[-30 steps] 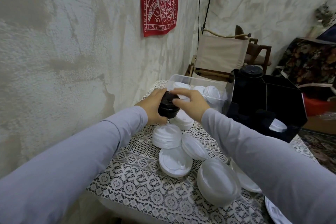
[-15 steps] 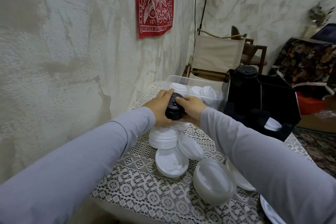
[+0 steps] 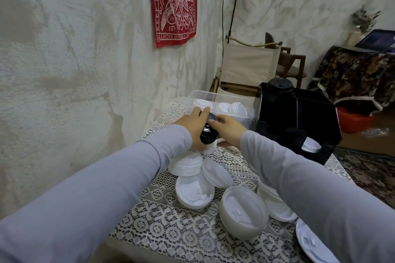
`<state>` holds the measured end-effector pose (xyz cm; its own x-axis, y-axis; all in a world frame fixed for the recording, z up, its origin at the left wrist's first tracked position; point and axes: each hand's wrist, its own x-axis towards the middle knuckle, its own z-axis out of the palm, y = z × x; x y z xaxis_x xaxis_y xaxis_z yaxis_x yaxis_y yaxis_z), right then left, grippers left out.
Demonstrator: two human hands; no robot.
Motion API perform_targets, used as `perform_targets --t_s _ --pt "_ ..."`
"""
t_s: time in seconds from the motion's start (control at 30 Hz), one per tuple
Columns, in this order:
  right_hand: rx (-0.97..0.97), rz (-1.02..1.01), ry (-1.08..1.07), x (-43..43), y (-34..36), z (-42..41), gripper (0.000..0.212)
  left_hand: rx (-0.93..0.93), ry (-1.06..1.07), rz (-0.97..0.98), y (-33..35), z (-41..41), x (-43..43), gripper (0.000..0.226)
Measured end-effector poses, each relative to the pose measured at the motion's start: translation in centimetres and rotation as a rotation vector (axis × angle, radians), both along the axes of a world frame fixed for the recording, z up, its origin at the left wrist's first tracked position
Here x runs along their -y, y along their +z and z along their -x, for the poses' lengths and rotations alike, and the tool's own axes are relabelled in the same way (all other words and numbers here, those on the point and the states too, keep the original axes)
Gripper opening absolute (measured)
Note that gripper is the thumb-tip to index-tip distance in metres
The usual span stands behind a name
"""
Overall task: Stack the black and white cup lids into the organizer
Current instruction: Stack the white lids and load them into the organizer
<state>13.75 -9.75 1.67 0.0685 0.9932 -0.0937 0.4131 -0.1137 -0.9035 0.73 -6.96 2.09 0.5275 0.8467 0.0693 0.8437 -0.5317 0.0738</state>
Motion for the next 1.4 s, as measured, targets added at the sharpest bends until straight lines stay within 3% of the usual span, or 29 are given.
perform_targets --t_s 0.17,0.27,0.37,0.67,0.83,1.07,1.2,1.27,1.4 --pt "0.199 -0.192 0.172 0.9 0.6 -2.1 0.069 0.04 -0.005 0.048 0.1 -0.7 0.3 0.108" --pt "0.521 -0.323 0.294 1.8 0.6 -3.0 0.079 0.103 0.004 0.093 0.1 -1.6 0.4 0.113" --pt "0.72 -0.335 0.253 2.2 0.0 -3.8 0.088 0.14 -0.011 0.108 0.4 -2.8 0.9 0.117" --pt "0.852 -0.333 0.154 3.8 0.7 -7.6 0.1 0.195 -0.17 0.027 0.9 -8.1 2.6 0.106" --pt "0.871 -0.29 0.062 5.0 1.0 -11.4 0.097 0.333 -0.267 0.114 0.5 -12.2 2.9 0.095" --pt "0.752 -0.257 -0.024 7.2 1.7 -16.4 0.093 0.295 -0.377 0.106 0.9 -16.9 4.0 0.116" --pt "0.832 -0.213 -0.057 7.7 1.6 -19.1 0.095 0.202 -0.41 0.141 1.1 -19.0 3.9 0.118" --pt "0.862 -0.211 -0.119 8.1 1.8 -20.8 0.097 0.102 -0.381 0.107 1.2 -19.4 3.1 0.109" --pt "0.816 -0.194 -0.218 8.9 2.6 -23.5 0.097 -0.051 -0.29 -0.028 1.5 -20.1 1.3 0.052"
